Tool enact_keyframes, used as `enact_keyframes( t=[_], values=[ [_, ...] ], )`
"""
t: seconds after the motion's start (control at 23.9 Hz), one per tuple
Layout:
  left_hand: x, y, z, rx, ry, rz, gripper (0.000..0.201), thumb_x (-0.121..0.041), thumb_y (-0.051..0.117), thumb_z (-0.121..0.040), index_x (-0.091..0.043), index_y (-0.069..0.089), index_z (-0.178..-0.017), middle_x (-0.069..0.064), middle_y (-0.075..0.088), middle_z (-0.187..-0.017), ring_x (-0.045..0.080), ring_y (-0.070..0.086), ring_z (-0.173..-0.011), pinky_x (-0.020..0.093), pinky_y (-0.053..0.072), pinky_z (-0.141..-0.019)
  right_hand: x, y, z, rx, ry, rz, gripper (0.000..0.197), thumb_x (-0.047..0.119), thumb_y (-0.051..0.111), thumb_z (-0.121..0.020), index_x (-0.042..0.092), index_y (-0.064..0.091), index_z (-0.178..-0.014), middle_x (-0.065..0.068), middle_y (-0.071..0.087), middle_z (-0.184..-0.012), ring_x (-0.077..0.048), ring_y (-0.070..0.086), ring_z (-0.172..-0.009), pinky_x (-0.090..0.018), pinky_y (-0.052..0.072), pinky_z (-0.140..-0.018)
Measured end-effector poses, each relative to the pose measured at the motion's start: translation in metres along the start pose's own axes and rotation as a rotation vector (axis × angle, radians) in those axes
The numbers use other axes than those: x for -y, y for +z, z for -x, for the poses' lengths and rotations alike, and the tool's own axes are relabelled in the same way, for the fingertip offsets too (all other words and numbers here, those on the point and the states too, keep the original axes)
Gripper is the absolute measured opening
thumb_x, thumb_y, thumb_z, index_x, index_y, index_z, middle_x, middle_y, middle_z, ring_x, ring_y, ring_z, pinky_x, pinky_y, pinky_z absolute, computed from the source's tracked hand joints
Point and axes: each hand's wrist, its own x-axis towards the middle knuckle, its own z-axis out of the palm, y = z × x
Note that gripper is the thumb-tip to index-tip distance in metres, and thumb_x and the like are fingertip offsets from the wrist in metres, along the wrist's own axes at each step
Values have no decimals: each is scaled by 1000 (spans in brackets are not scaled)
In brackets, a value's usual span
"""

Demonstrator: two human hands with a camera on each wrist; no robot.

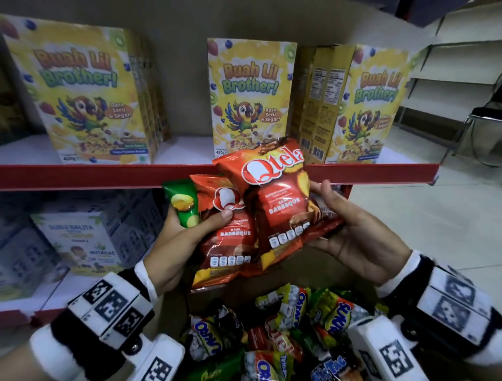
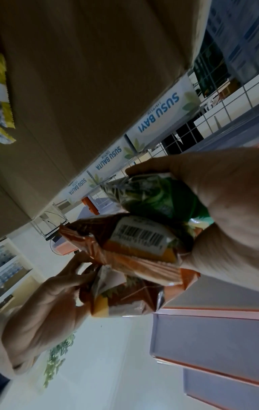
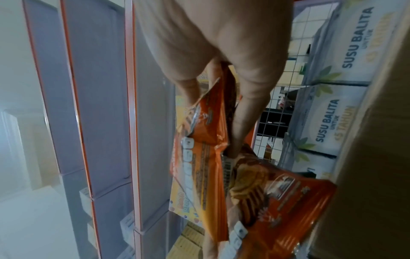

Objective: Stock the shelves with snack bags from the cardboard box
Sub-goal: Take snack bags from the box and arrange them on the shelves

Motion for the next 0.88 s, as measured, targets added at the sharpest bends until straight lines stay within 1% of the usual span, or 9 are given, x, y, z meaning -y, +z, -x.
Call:
enact_keyframes(
  t=[0.08,0.17,0.29,0.38,0.54,0.63,0.71,0.8,0.88],
  values=[
    [-2,2,3,-11,19,-2,78,-23,81,-59,-20,48,-129,5,70,-114,28,69,-101,44,55,-85,0,3,1,-22,-8,30,63,32,75,-61,15,61,-121,-8,72,-109,-23,70,-93,-36,58,-63],
    [-2,6,6,-14,41,-6,80,-24,82,-57,-21,46,-129,4,70,-113,26,69,-100,44,56,-84,1,3,2,-57,-26,64,69,24,80,-51,14,62,-118,-8,73,-102,-22,72,-85,-35,57,-59],
    [-8,11,8,8,103,-20,81,-24,82,-54,-20,47,-127,1,72,-109,21,71,-96,32,59,-71,8,3,6,-63,-56,92,66,24,80,-51,13,65,-115,-10,73,-103,-21,72,-83,-30,57,-60],
    [-12,13,8,9,128,-22,81,-23,81,-55,-18,47,-128,2,72,-108,21,71,-95,29,58,-69,13,3,9,-55,-90,129,63,26,80,-52,8,68,-111,-12,74,-101,-22,72,-83,-27,57,-61],
    [-20,21,7,-4,211,-44,82,-23,80,-55,-15,45,-128,3,70,-113,20,69,-101,30,58,-76,18,2,9,-93,-171,198,64,28,78,-53,7,64,-112,-11,73,-102,-25,72,-89,-30,58,-65],
    [-27,27,2,-16,273,-61,82,-21,80,-57,-12,43,-130,5,68,-116,20,68,-103,30,58,-79,20,3,6,-108,-219,183,64,27,77,-55,8,62,-113,-9,74,-102,-25,72,-90,-33,60,-69],
    [-35,30,-9,-26,315,-78,85,-18,79,-59,-11,39,-133,7,65,-121,21,66,-107,34,57,-84,22,3,-1,-94,-262,148,62,26,77,-54,11,60,-113,-7,74,-101,-24,71,-91,-35,60,-74],
    [-41,28,-17,-44,329,-91,89,-20,80,-57,-10,36,-134,8,63,-124,21,65,-109,39,55,-87,24,2,-3,-40,-270,160,67,19,81,-52,16,57,-114,-7,74,-101,-27,70,-94,-33,60,-73],
    [-42,24,-21,-27,303,-113,90,-21,80,-54,-7,40,-133,10,64,-122,22,65,-109,40,55,-89,22,-2,-5,72,-214,229,79,4,84,-52,26,53,-121,-5,73,-106,-26,70,-97,-31,58,-71]
  ],
)
